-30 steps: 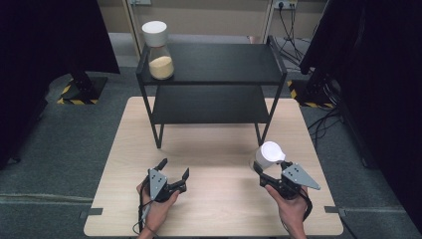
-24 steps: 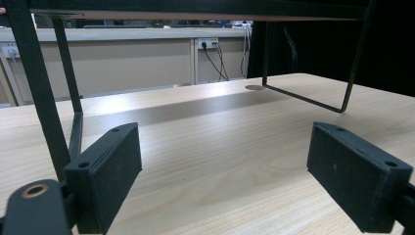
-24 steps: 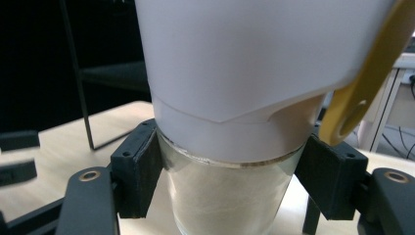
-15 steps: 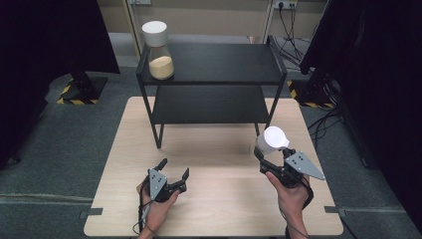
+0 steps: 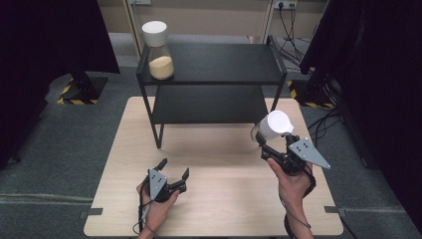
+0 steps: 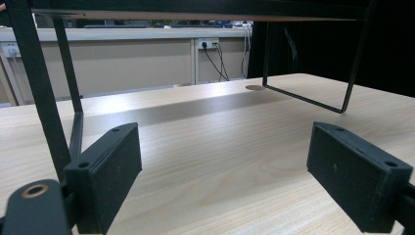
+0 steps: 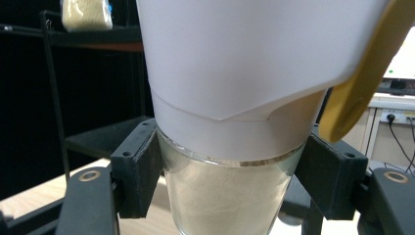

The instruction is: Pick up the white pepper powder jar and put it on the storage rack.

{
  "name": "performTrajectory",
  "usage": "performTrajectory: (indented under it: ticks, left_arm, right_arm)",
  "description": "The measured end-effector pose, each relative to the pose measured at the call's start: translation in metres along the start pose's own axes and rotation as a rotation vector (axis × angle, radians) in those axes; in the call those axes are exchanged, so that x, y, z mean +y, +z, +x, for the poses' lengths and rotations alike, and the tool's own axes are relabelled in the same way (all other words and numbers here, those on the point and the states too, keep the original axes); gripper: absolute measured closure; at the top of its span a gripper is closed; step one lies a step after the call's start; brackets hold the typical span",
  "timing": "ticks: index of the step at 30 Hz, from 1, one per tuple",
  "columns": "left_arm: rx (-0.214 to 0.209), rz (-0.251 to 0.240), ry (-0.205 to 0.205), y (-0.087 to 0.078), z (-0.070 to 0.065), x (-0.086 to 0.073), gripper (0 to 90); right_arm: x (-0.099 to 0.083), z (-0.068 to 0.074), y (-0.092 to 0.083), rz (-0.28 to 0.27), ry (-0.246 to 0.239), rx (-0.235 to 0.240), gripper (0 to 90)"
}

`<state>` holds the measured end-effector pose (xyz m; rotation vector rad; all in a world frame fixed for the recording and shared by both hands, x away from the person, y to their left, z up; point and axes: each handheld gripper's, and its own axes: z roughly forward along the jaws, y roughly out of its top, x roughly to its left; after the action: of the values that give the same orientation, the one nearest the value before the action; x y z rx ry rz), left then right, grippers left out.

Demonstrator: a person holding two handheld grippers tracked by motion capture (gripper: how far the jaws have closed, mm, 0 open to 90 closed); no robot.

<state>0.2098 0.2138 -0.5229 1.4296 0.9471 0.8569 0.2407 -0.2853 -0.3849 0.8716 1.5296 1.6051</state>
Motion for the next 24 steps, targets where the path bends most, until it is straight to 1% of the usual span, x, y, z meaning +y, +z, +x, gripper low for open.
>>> performTrajectory:
  ticks: [9, 24]
  left_arm:
    - [0.001, 0.002, -0.001, 0.0, 0.0, 0.0, 12.4]
    - [0.002, 0.002, -0.002, 0.0, 0.0, 0.0, 12.4]
  right_arm:
    - [0.011, 0.0, 0.009, -0.016, 0.003, -0.014, 30.9]
    - [0.033, 0.0, 0.022, -0.06, 0.001, -0.032, 30.9]
